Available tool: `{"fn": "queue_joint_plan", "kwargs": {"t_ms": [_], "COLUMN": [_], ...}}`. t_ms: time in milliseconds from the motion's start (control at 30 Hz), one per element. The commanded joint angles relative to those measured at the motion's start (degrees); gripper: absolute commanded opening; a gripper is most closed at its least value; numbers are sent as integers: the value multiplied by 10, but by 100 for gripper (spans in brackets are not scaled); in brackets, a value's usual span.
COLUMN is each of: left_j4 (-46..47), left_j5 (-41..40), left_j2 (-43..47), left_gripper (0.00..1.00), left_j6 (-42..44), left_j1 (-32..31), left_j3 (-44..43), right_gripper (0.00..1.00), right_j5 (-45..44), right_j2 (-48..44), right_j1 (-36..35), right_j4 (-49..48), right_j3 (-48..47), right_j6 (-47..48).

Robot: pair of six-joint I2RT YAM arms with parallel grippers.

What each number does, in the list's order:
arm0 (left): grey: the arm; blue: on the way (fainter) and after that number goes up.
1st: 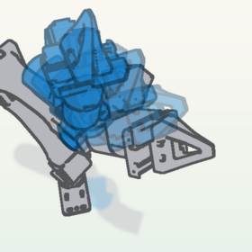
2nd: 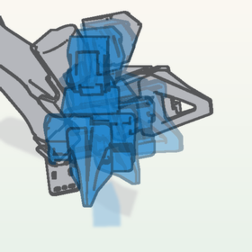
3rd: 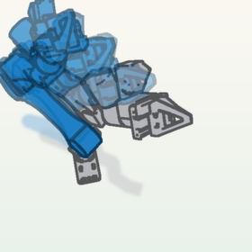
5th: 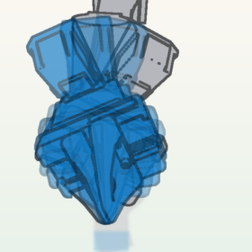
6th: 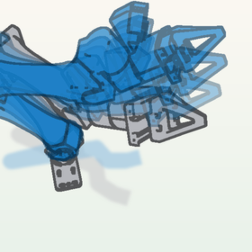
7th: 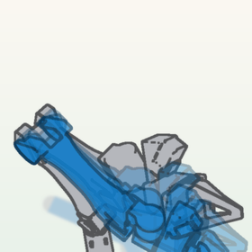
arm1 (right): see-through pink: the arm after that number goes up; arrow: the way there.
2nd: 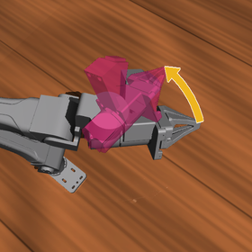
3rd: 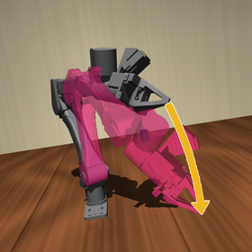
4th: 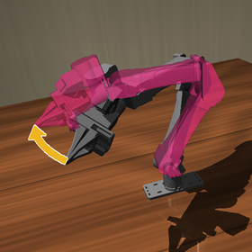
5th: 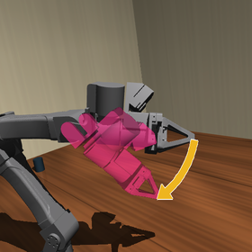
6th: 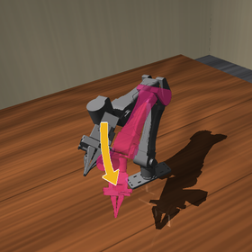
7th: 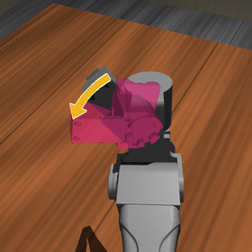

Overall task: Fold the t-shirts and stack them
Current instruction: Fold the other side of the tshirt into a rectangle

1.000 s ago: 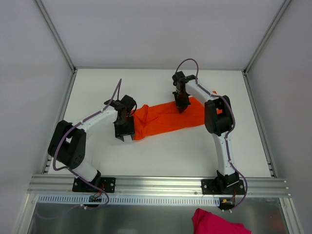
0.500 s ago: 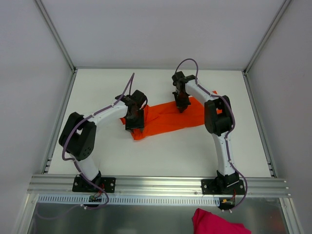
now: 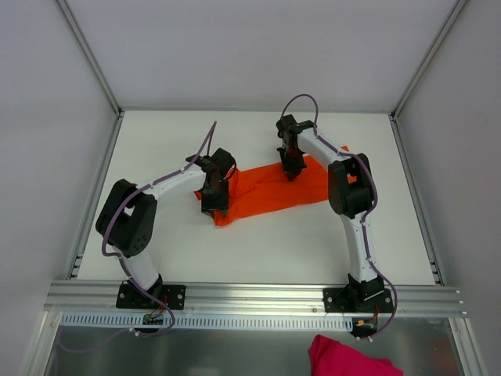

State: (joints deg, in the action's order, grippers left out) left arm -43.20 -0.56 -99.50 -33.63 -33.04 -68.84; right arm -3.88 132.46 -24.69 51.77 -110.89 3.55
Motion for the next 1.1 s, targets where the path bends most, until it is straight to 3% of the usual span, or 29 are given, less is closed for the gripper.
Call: {"fn": "queue_joint_plan", "kwargs": {"t_ms": [0, 133, 267, 433, 667, 900, 933, 1033, 1067], "left_j4": [-9, 2, 7, -6, -127, -161, -162, -172, -174], "left_j5": [4, 14, 9, -24, -184, -217, -218, -233, -235], "left_j2": [-21, -16, -21, -14, 35, 48, 51, 60, 62], "left_gripper": [37, 25, 0, 0, 0, 0, 1, 25, 38], "left_j6": [11, 13, 9, 1, -28, -44, -44, -46, -46], "left_j1": [-4, -4, -5, -5, -4, 5, 6, 9, 12], "left_j3": [4, 16, 29, 32, 17, 16, 17, 27, 31], "right_gripper": [1, 1, 1, 1, 1, 1, 1, 1, 1], "right_j5": [-29, -26, -24, -23, -26, -23, -23, -24, -24], "right_j2": [-21, -26, -27, -28, -29, -28, -28, -30, -32], "right_j1": [7, 11, 13, 16, 26, 33, 34, 37, 37], "right_j4": [8, 8, 8, 7, 6, 4, 4, 1, -1], "right_j3": [10, 9, 9, 13, 19, 20, 22, 29, 33], "right_j6": [8, 8, 9, 9, 9, 8, 8, 9, 9]}}
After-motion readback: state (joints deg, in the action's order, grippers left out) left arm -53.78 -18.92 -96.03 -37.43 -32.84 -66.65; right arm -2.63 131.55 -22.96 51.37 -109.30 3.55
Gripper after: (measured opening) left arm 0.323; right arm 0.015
